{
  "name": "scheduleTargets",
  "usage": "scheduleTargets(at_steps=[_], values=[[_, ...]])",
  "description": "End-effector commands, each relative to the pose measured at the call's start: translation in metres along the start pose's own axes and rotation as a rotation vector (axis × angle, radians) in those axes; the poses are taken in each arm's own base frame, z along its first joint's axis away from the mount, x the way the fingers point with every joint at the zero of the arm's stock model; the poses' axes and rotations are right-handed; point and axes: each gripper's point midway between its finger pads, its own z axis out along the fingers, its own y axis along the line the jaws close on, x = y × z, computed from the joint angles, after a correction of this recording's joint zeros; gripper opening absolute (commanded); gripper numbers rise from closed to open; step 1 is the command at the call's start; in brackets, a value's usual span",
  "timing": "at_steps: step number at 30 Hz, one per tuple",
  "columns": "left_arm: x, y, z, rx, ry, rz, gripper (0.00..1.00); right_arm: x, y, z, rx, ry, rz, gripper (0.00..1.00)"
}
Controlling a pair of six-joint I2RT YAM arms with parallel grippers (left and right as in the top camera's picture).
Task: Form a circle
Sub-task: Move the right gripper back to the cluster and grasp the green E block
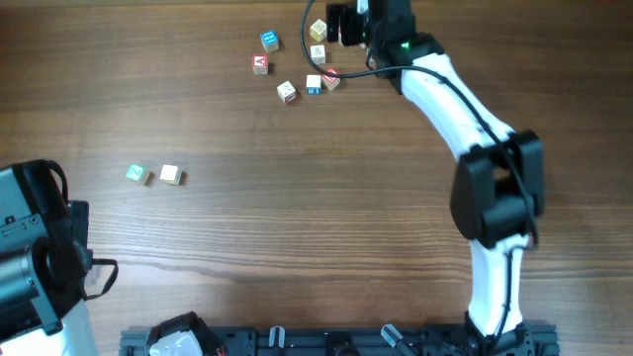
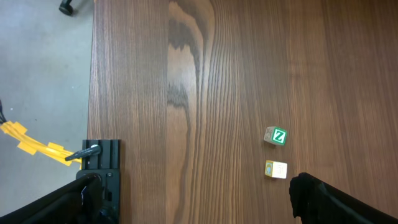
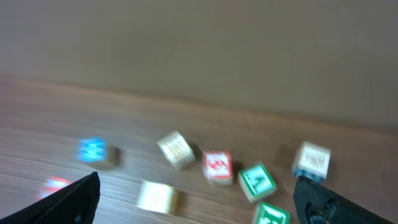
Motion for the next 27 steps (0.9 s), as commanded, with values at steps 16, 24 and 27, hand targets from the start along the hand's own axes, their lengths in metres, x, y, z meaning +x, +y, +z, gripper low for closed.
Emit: scheduleTargets(at_steps=[16, 24, 27], values=[[-0.001, 0.001, 0.0, -0.004, -0.006, -0.023, 1.0, 0.105, -0.068, 0.061, 0.24, 0.171, 0.05, 0.88], [-0.001, 0.001, 0.0, -0.004, -0.006, -0.023, 1.0, 0.106, -0.063, 0.062, 0.207, 0.178, 0.054, 0.59], [-0.001, 0.001, 0.0, -0.004, -0.006, -0.023, 1.0, 0.108, -0.063, 0.061, 0.208, 0.187, 0.053, 0.48]])
